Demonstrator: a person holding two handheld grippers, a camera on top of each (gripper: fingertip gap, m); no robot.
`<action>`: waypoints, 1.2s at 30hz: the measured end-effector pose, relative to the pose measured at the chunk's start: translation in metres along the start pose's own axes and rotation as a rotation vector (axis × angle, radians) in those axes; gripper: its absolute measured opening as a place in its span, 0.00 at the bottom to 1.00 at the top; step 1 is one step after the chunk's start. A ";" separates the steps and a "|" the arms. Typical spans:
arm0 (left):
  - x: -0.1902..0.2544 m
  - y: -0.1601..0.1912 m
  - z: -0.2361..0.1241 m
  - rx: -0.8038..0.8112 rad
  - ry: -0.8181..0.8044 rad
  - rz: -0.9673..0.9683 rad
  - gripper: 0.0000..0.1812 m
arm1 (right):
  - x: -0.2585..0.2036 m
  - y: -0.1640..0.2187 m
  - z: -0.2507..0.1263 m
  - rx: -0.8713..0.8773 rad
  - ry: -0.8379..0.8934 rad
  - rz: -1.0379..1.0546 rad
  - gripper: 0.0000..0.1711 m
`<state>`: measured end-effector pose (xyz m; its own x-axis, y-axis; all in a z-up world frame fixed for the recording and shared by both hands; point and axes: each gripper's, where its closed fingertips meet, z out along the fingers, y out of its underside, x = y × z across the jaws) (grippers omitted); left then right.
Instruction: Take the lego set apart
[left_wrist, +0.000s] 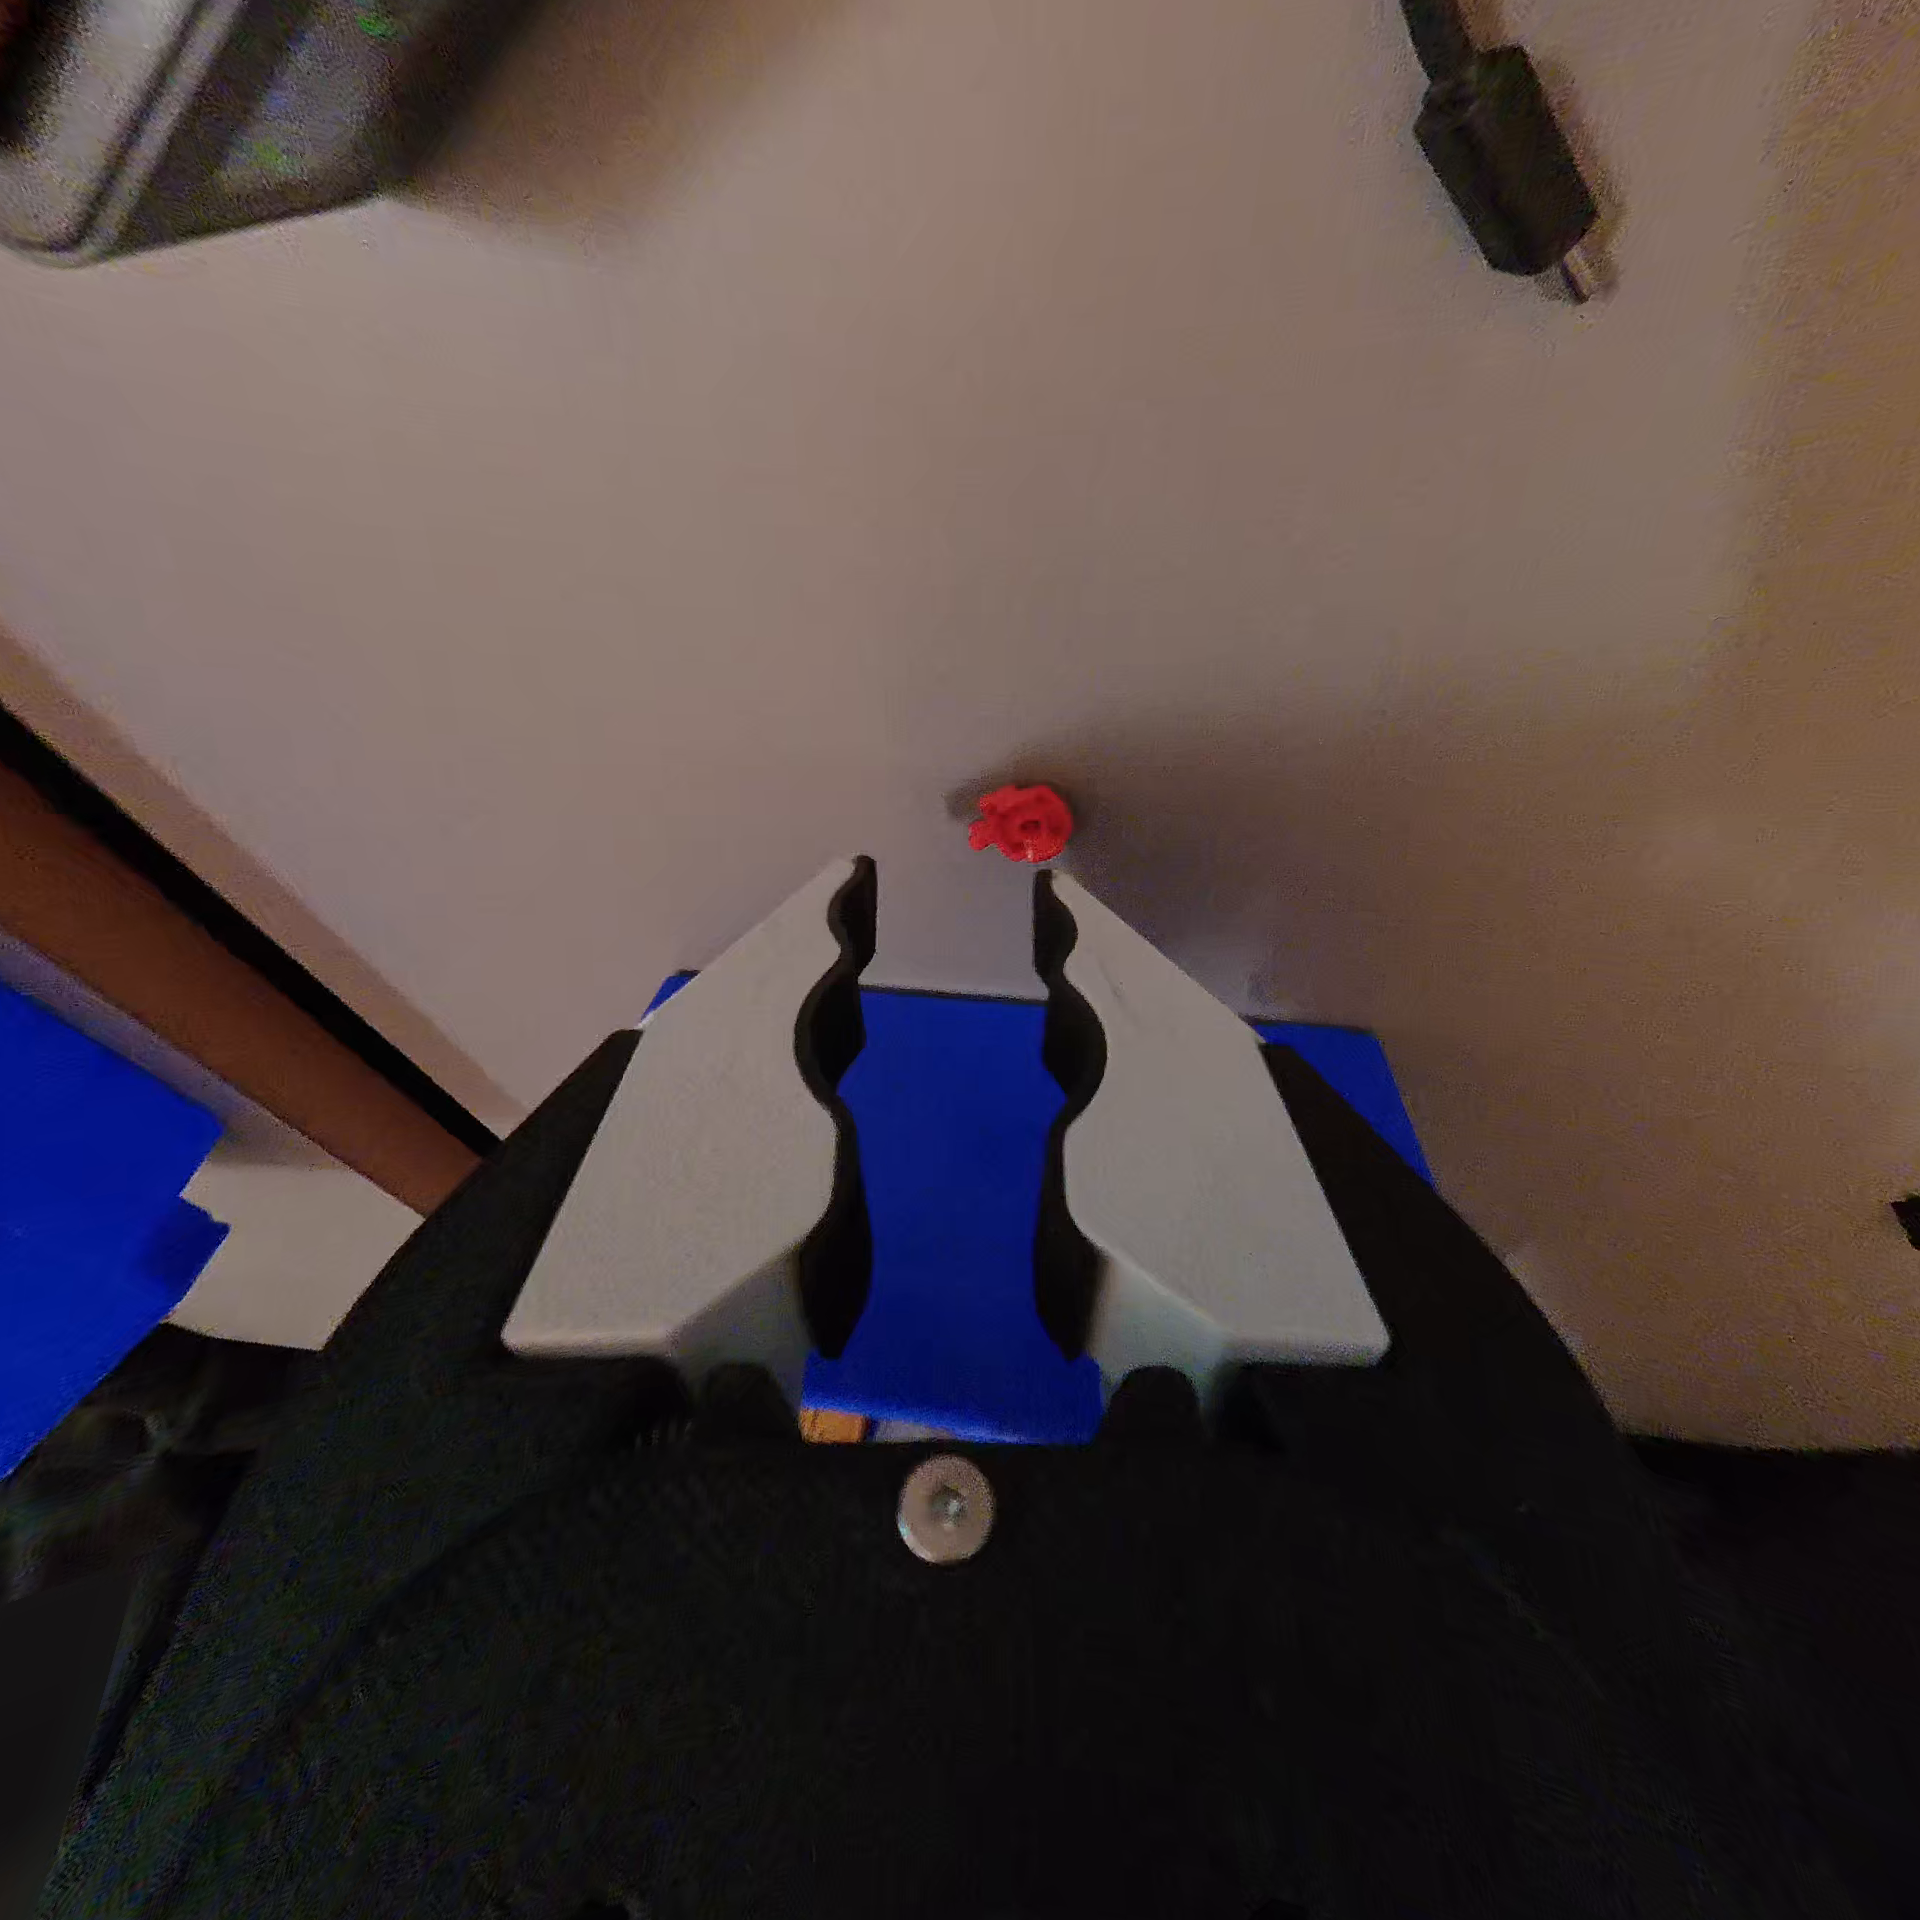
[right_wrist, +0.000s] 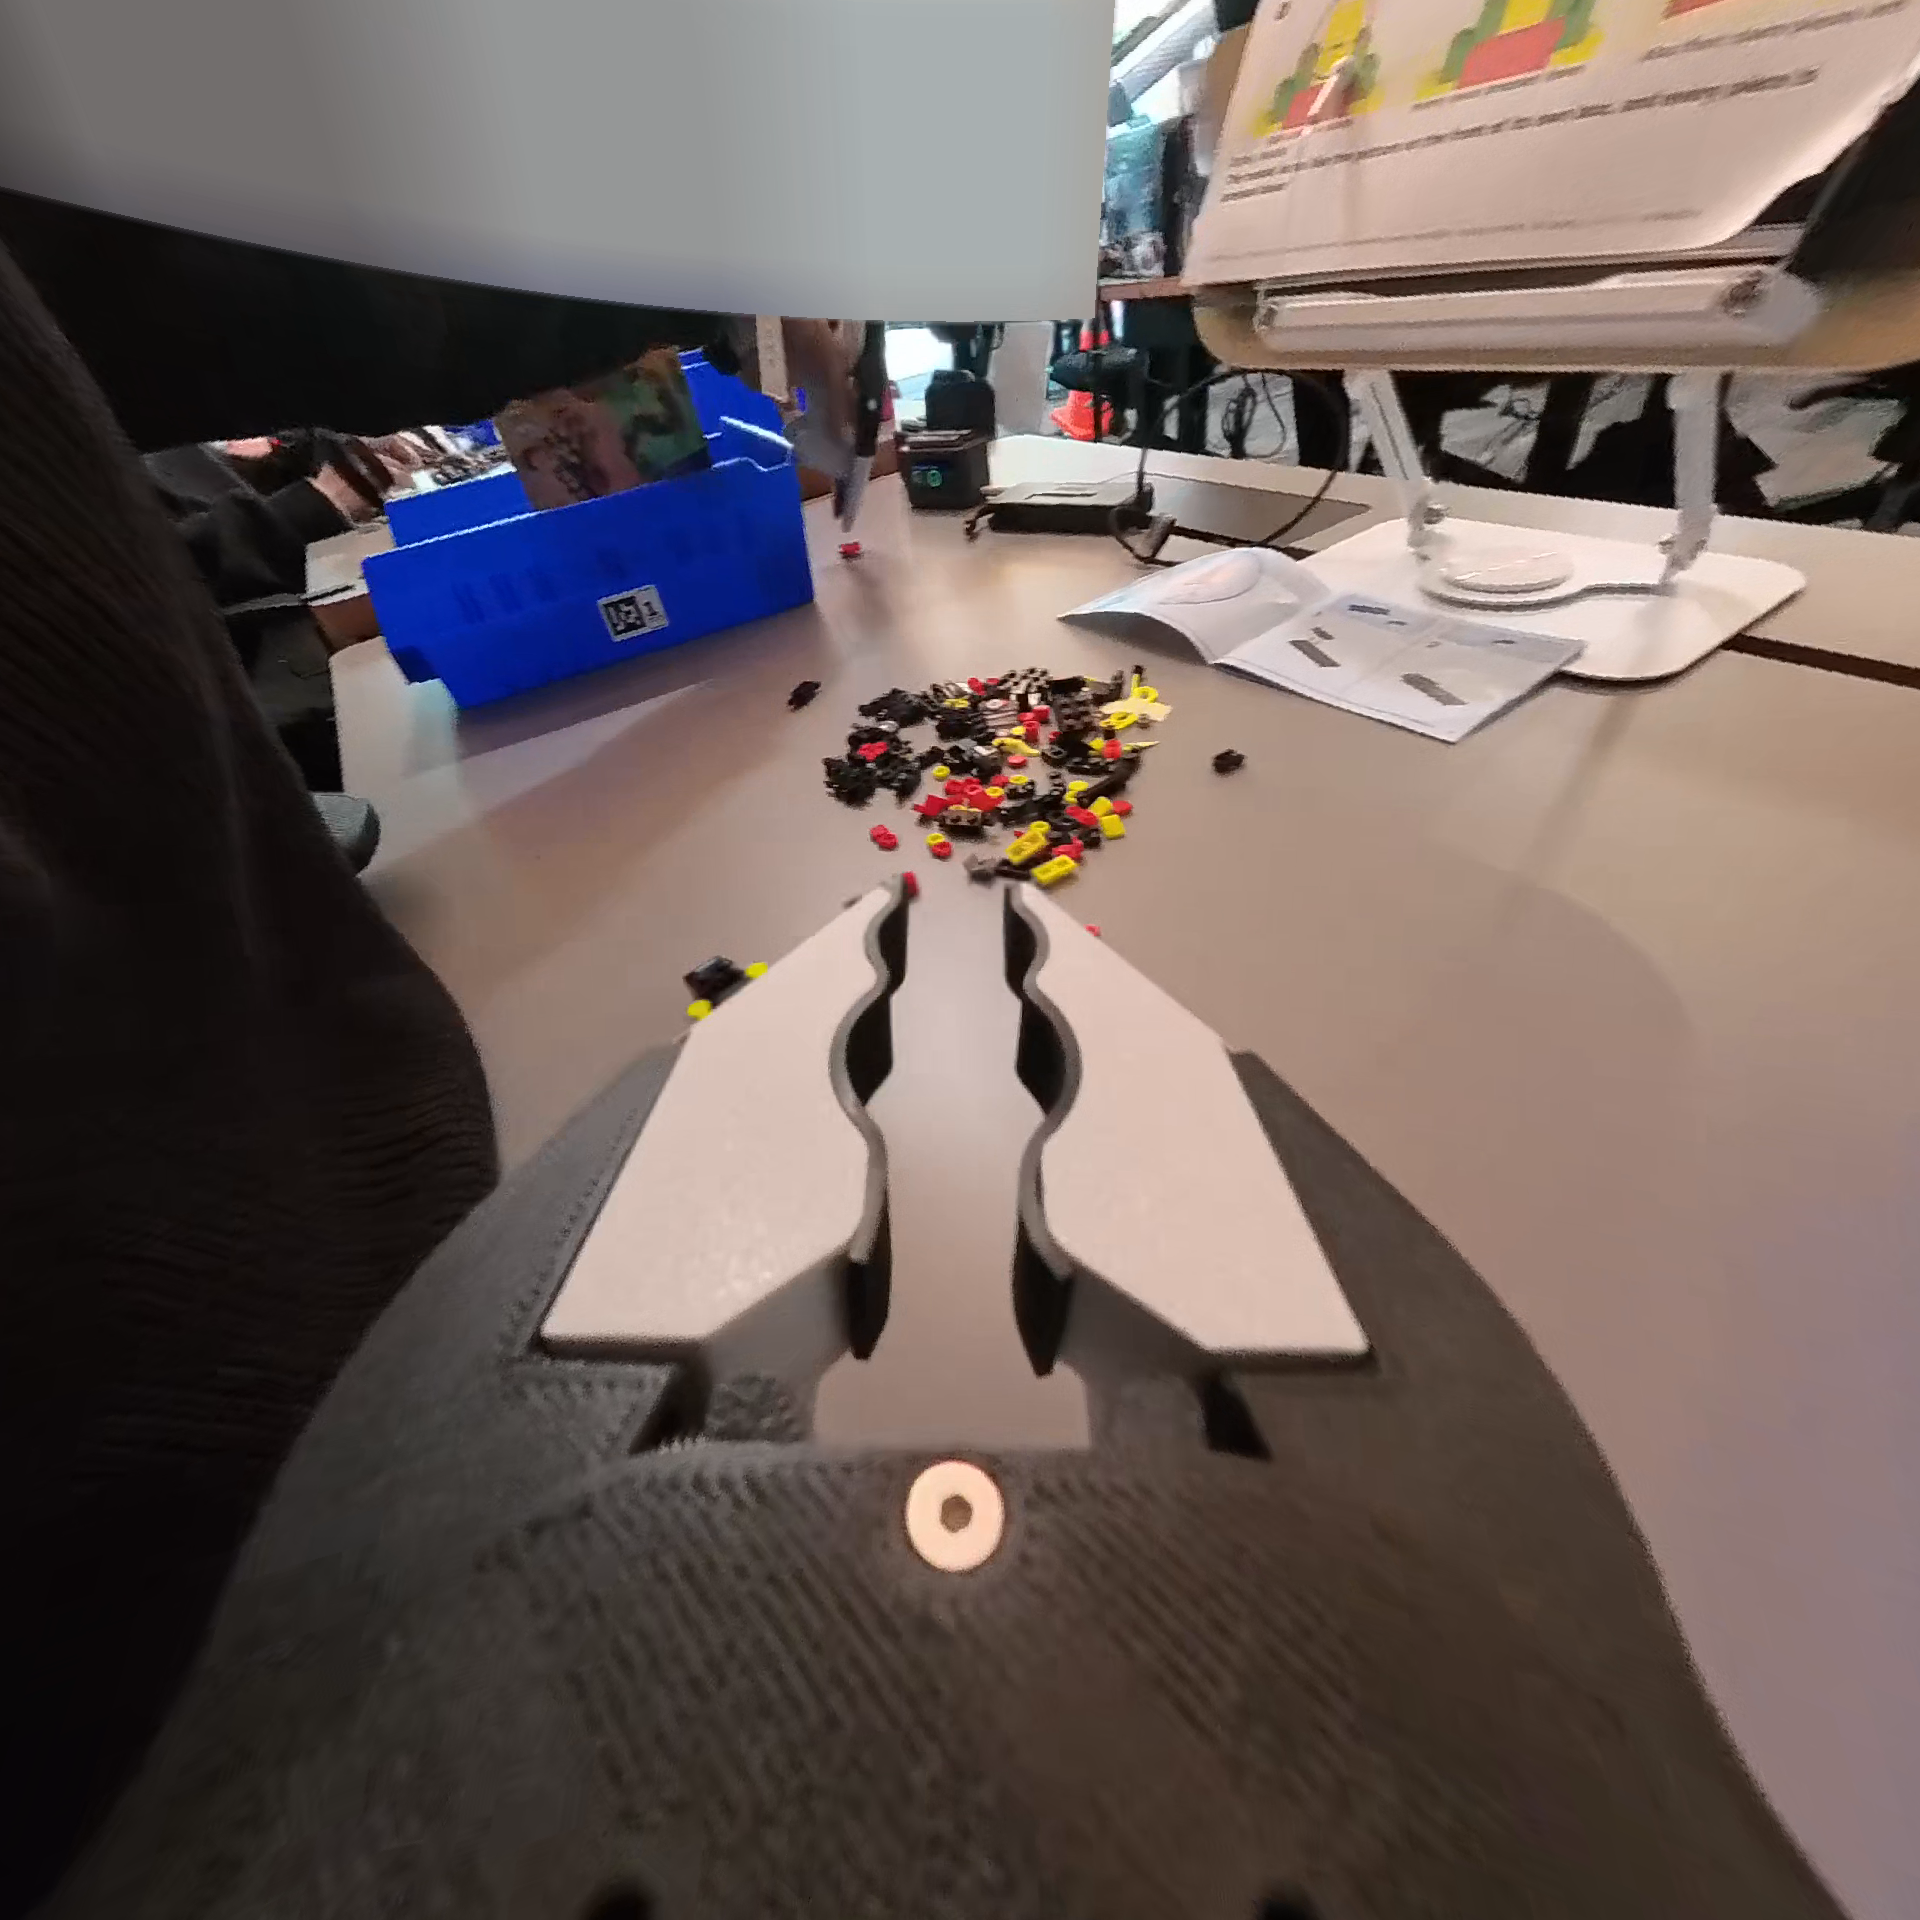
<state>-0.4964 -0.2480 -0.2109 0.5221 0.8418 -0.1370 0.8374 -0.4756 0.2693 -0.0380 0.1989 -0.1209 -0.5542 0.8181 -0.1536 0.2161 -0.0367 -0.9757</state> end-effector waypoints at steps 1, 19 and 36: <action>0.001 -0.001 0.003 -0.012 0.006 0.007 0.19 | 0.003 0.002 0.001 -0.003 0.005 0.008 0.10; 0.017 -0.007 -0.030 0.139 -0.164 0.182 0.07 | -0.006 -0.002 0.006 0.014 -0.032 0.061 0.10; -0.005 0.019 0.018 -0.043 -0.063 0.064 0.01 | 0.014 0.017 0.009 -0.021 -0.048 0.147 0.10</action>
<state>-0.4804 -0.2662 -0.2226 0.5843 0.7918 -0.1779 0.7953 -0.5151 0.3196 -0.0489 0.2045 -0.1412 -0.5530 0.7764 -0.3022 0.3140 -0.1417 -0.9388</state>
